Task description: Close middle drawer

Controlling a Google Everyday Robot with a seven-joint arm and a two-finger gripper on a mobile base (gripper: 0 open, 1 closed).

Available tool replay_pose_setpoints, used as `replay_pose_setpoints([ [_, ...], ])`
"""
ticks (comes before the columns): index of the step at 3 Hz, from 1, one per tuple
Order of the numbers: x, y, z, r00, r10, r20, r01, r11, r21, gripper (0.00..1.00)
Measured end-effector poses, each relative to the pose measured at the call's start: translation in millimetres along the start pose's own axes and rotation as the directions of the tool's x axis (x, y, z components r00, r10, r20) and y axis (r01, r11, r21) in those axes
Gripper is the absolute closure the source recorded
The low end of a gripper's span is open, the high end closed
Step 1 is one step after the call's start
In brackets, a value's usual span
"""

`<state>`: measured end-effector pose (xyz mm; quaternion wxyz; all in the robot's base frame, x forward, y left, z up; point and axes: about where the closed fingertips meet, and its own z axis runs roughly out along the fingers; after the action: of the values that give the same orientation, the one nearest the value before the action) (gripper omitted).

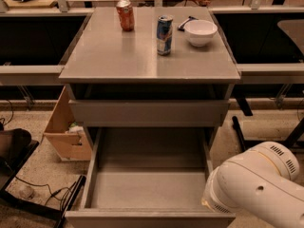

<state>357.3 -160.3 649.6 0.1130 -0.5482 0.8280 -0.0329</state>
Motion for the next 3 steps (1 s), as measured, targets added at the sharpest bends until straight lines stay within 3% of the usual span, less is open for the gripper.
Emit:
replay_pose_setpoints([
  [1,-0.8,13.0,19.3,1.000,0.000,-0.026,0.000,1.0000,-0.009,1.00],
  [2,20.3,43.8,81.3,0.998,0.005,-0.063,-0.009,0.9981,-0.060,1.00],
  [3,53.3,78.7,144.5,0.996,0.057,-0.064,-0.064,0.9900,-0.126,1.00],
])
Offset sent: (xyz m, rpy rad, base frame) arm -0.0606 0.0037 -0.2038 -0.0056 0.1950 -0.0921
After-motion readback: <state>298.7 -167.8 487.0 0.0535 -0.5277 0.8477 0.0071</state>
